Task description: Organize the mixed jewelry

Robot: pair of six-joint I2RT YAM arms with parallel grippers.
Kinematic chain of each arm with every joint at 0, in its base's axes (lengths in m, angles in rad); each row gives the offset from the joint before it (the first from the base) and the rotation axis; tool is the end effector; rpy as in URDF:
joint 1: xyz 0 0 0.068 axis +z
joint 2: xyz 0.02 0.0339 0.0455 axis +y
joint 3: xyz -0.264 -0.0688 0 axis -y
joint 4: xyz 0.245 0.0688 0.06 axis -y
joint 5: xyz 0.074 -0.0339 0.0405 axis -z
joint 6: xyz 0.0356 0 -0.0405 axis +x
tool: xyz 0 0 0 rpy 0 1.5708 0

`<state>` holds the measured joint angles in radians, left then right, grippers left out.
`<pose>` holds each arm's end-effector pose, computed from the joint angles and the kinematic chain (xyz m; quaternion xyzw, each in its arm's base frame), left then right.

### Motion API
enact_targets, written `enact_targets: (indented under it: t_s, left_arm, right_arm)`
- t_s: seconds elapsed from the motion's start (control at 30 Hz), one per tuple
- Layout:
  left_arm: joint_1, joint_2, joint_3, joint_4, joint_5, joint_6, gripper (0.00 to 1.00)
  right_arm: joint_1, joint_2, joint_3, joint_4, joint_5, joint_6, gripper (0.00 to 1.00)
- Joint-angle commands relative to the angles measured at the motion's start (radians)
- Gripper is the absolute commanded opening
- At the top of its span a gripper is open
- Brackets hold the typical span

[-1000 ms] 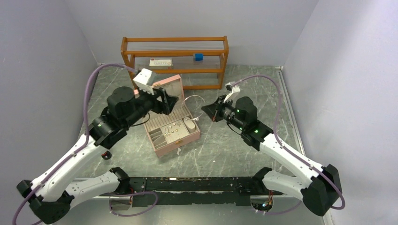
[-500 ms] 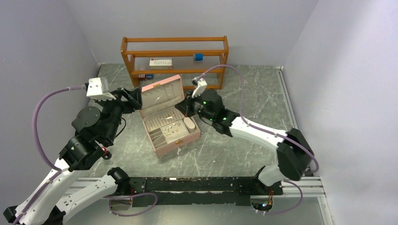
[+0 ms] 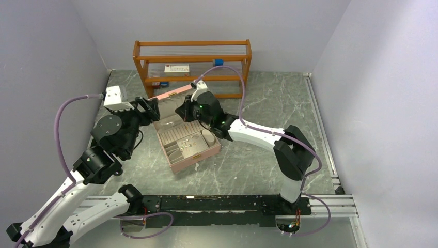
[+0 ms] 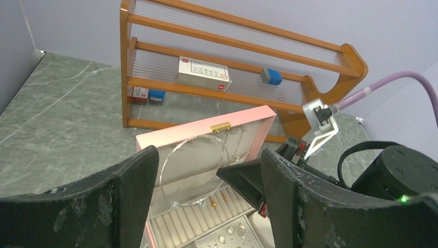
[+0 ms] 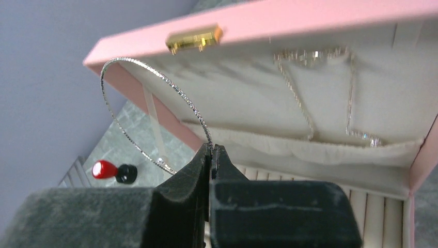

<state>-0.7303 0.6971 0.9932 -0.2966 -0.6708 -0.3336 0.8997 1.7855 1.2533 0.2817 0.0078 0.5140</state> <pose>0.1163 -0.0744 0.4118 -0.0965 0.7006 -0.1380 0.6934 0.2639 0.3319 0.2717 -0.1490 0.7757 0.3959 0.4683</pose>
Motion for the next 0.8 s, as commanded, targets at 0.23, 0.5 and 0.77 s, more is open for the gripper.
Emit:
enact_targets:
  t_s: [0.23,0.5,0.77]
  left_arm:
    - [-0.004,0.000,0.002,0.011,-0.014,-0.004,0.76]
    - [-0.004,0.014,-0.001,0.005,-0.007,-0.002,0.76]
    - [-0.004,0.023,0.000,-0.001,0.003,-0.003,0.76]
  right_arm:
    - [0.002,0.071,0.092,-0.026,0.057,-0.008,0.00]
    - [0.002,0.055,0.036,0.043,0.041,-0.036,0.00]
    - [0.002,0.088,0.073,0.007,0.085,-0.040,0.00]
